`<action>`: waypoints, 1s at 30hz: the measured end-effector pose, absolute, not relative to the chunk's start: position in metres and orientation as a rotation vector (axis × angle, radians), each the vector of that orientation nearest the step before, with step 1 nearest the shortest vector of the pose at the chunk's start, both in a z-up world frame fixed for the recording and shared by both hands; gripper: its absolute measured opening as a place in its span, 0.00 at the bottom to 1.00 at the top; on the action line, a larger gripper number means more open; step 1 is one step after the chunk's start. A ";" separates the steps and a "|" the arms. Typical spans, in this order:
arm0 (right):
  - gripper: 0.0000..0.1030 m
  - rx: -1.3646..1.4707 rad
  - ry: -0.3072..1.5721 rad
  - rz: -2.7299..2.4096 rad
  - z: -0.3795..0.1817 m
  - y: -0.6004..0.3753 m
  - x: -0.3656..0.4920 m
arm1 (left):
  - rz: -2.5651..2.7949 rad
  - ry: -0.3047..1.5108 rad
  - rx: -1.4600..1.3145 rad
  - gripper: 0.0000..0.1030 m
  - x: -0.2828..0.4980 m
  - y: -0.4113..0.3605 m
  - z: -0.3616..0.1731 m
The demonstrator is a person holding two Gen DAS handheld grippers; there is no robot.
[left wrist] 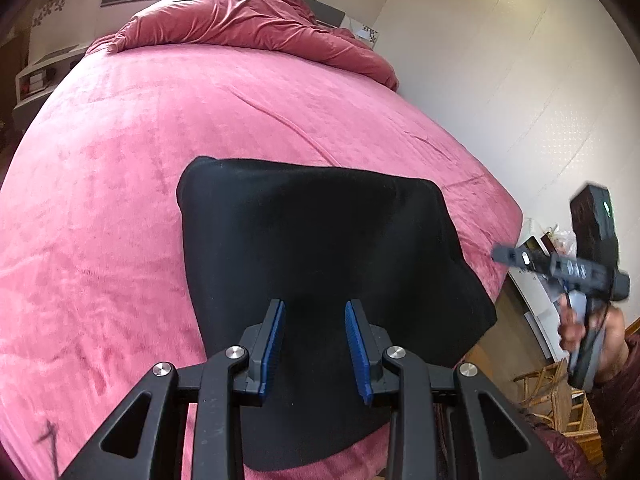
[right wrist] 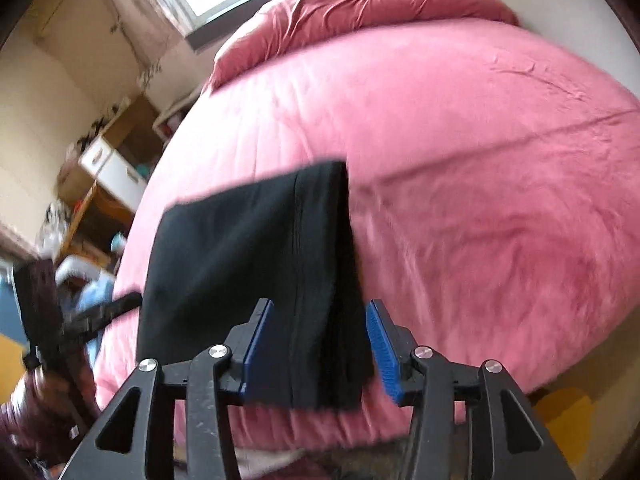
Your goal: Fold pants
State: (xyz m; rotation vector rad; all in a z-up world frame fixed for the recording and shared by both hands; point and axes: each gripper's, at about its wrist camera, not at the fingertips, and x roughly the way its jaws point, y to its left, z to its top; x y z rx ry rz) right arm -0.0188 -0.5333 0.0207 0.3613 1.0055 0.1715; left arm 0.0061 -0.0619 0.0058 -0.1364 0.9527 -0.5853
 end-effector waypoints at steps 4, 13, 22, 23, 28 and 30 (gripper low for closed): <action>0.48 0.417 0.995 0.124 0.012 -0.534 0.023 | -0.566 0.929 -0.104 0.31 0.009 -0.065 0.011; 0.13 0.438 1.054 0.113 -0.013 -0.519 0.073 | -0.487 0.936 -0.139 0.34 0.052 -0.074 0.010; 0.11 0.247 1.019 0.072 -0.014 -0.505 0.072 | -0.343 1.015 -0.216 0.34 0.105 -0.078 -0.010; 0.11 0.239 1.017 0.067 -0.015 -0.504 0.073 | -0.326 1.019 -0.192 0.34 0.106 -0.082 -0.012; 0.17 0.203 1.007 0.050 -0.014 -0.498 0.072 | -0.254 1.002 -0.057 0.34 0.109 -0.104 -0.027; 0.20 0.204 1.012 0.049 -0.015 -0.500 0.071 | -0.247 0.971 -0.018 0.34 0.104 -0.109 -0.025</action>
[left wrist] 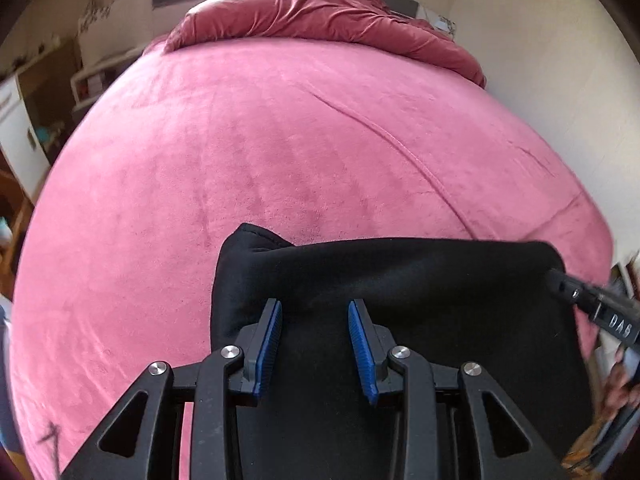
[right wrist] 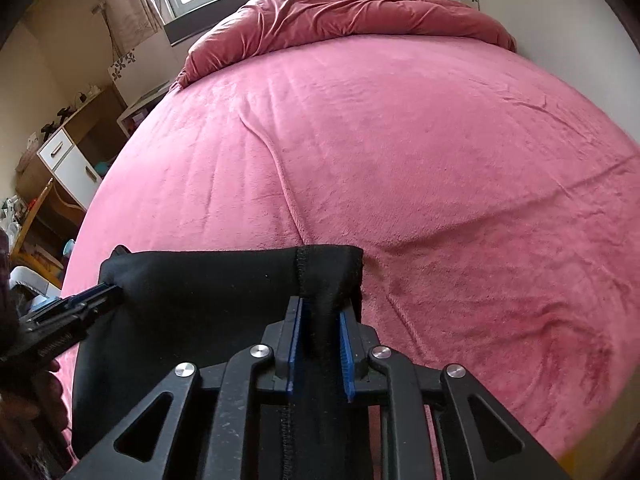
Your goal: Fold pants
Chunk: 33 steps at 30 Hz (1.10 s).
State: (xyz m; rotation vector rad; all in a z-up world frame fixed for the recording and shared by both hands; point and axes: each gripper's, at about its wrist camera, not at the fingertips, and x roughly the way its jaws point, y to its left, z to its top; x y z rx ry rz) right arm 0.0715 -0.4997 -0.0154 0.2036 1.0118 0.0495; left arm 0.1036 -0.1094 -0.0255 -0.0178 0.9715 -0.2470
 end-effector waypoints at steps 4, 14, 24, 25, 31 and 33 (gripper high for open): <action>0.32 0.229 1.018 0.035 -0.018 -0.507 0.072 | -0.243 0.919 0.015 0.34 0.090 -0.108 -0.014; 0.43 0.188 0.962 -0.022 0.002 -0.512 0.058 | -0.223 0.906 -0.048 0.35 0.082 -0.083 -0.009; 0.43 0.077 0.980 0.327 0.035 -0.447 0.094 | -0.211 0.888 -0.058 0.35 0.057 -0.060 -0.006; 0.43 0.046 0.999 0.381 0.034 -0.431 0.104 | -0.210 0.887 -0.058 0.35 0.054 -0.058 -0.007; 0.43 -0.080 1.078 0.533 0.019 -0.370 0.144 | -0.209 0.882 -0.049 0.35 0.039 -0.051 -0.007; 0.43 -0.111 1.101 0.571 0.015 -0.354 0.153 | -0.219 0.882 -0.048 0.35 0.033 -0.049 -0.008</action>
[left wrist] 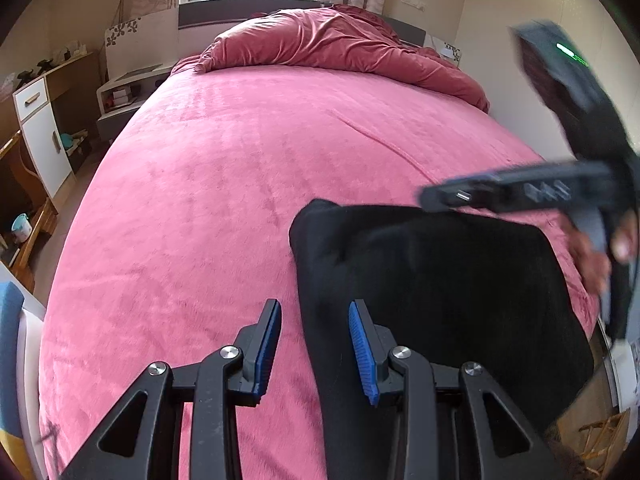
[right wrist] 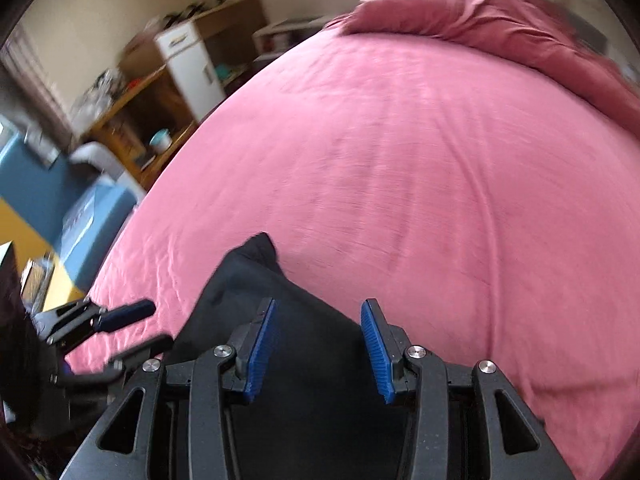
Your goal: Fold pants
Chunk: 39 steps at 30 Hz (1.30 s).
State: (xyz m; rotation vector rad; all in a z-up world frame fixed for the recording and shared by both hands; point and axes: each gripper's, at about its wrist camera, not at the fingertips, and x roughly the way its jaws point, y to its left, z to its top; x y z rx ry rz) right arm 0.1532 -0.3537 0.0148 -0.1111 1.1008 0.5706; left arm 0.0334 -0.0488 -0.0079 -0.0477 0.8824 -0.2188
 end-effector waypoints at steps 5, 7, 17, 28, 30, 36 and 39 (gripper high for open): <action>0.43 -0.172 1.148 0.659 0.008 -0.327 0.168 | -0.286 0.861 -0.056 0.35 0.009 -0.047 -0.010; 0.43 -0.194 1.179 0.704 0.004 -0.317 0.172 | -0.329 0.862 -0.064 0.35 0.001 -0.050 -0.012; 0.09 -0.429 1.244 0.842 -0.016 -0.278 0.163 | -0.471 0.878 -0.022 0.35 -0.013 -0.073 -0.021; 0.10 -0.353 1.190 0.764 -0.035 -0.283 0.167 | -0.446 0.947 -0.001 0.36 0.002 -0.094 -0.033; 0.22 -0.255 1.162 0.731 -0.016 -0.306 0.164 | -0.462 0.937 -0.041 0.37 0.002 -0.086 -0.027; 0.31 -0.041 1.101 0.598 0.025 -0.390 0.128 | -0.430 0.883 -0.139 0.37 0.004 -0.059 -0.008; 0.31 0.056 1.079 0.471 0.036 -0.447 0.092 | -0.410 0.867 -0.150 0.37 0.003 -0.050 -0.003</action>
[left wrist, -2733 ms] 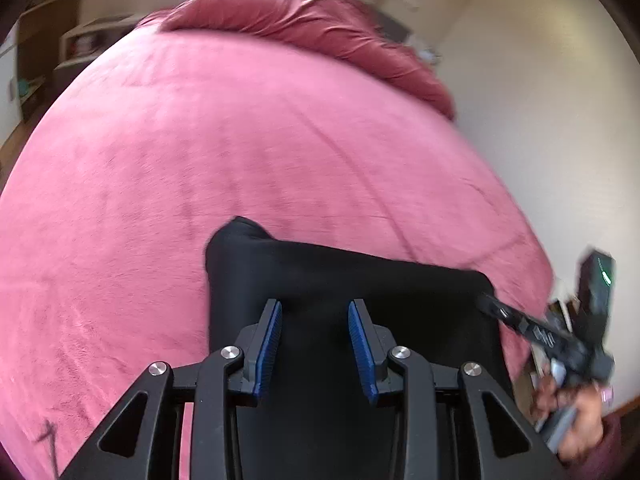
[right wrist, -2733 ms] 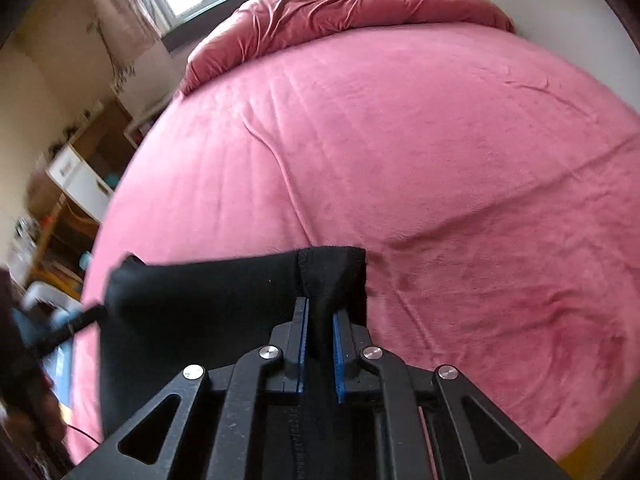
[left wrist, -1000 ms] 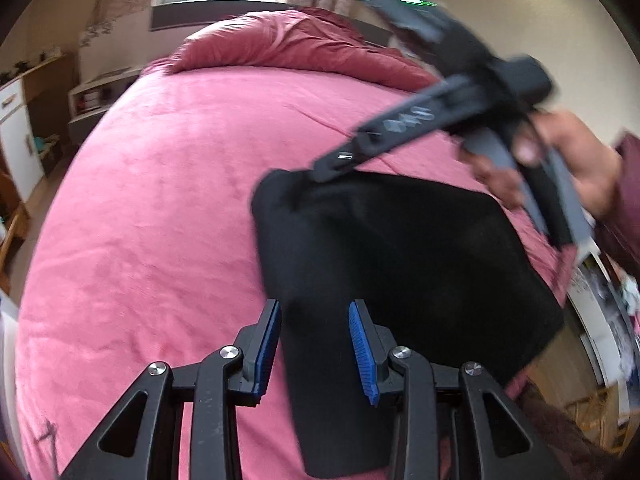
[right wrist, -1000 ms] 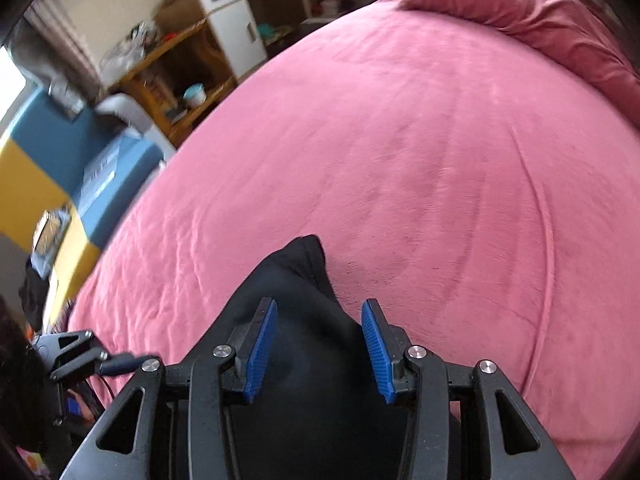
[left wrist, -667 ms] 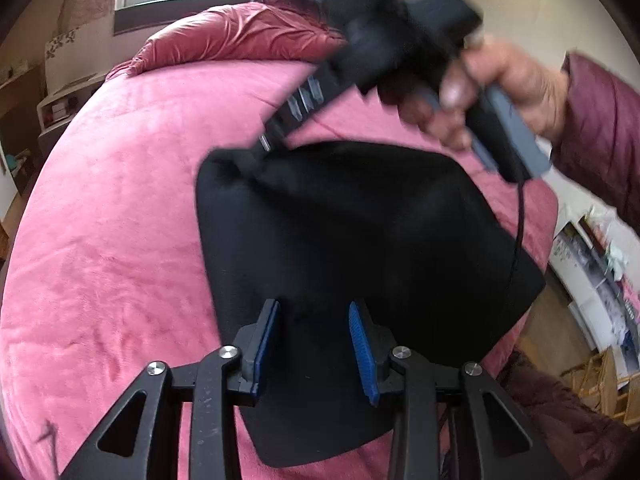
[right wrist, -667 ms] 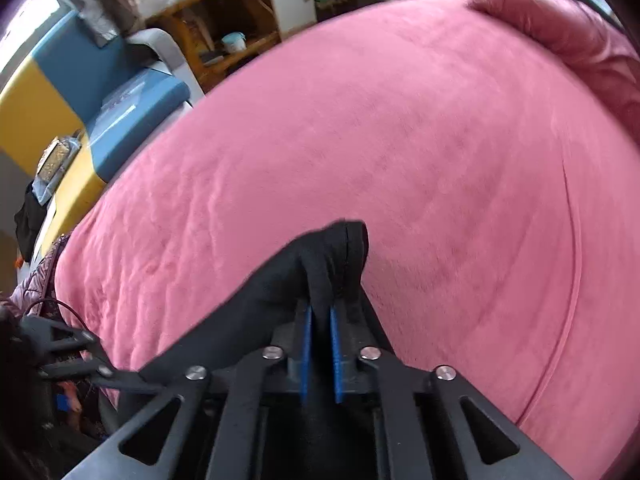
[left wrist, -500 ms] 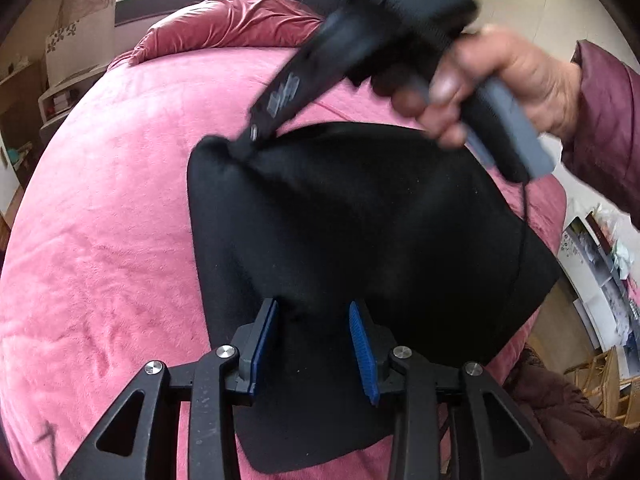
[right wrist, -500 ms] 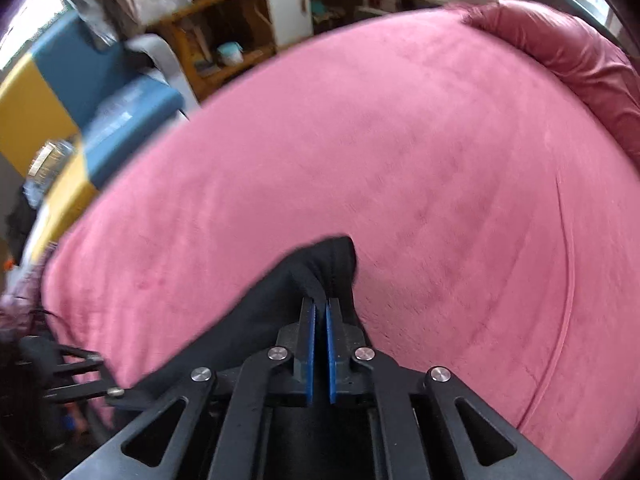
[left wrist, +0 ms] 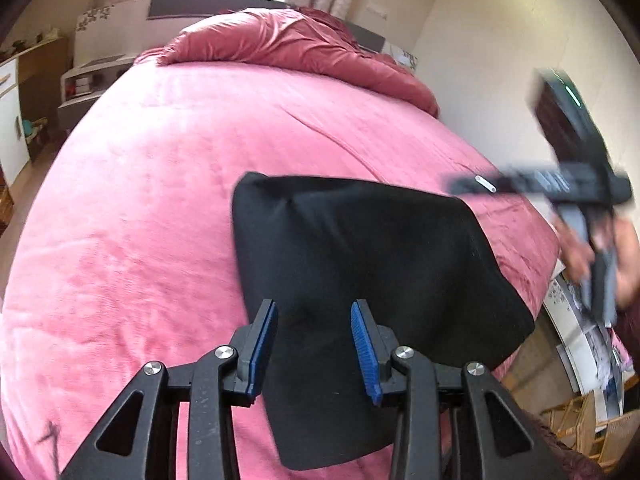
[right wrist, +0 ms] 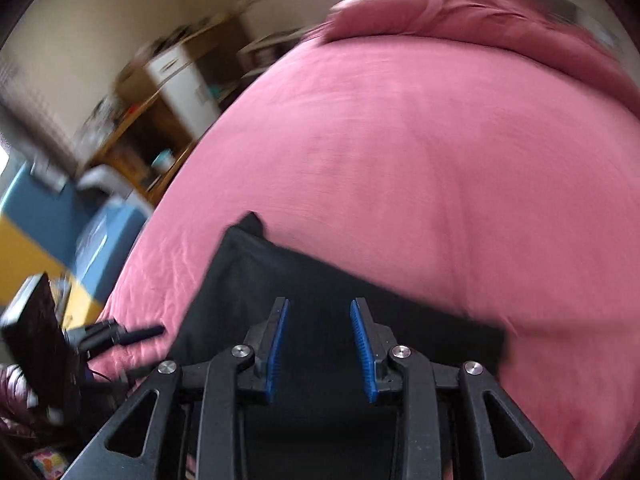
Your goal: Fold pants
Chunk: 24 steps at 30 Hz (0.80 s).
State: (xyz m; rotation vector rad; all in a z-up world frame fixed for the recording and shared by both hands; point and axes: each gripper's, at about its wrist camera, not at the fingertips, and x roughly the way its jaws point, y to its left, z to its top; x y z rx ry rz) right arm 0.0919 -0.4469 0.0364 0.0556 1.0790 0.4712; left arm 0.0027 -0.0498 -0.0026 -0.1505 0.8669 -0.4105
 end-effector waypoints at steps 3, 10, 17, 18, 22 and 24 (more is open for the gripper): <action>0.31 0.131 1.101 0.354 0.032 -0.487 0.052 | -0.394 0.870 -0.132 0.37 0.000 -0.049 -0.003; 0.32 0.214 1.188 0.269 0.002 -0.517 -0.006 | -0.417 0.915 -0.090 0.37 -0.003 -0.061 -0.014; 0.04 0.166 1.162 0.225 -0.006 -0.516 -0.021 | -0.431 0.964 -0.041 0.37 -0.006 -0.074 -0.027; 0.03 0.170 1.161 0.208 -0.009 -0.520 -0.024 | -0.432 0.969 -0.055 0.38 -0.006 -0.073 -0.029; 0.00 0.173 1.241 0.107 -0.047 -0.535 -0.030 | -0.428 0.978 -0.067 0.38 -0.003 -0.072 -0.029; 0.00 0.207 1.270 0.068 -0.060 -0.546 -0.034 | -0.437 0.974 -0.109 0.38 -0.003 -0.062 -0.023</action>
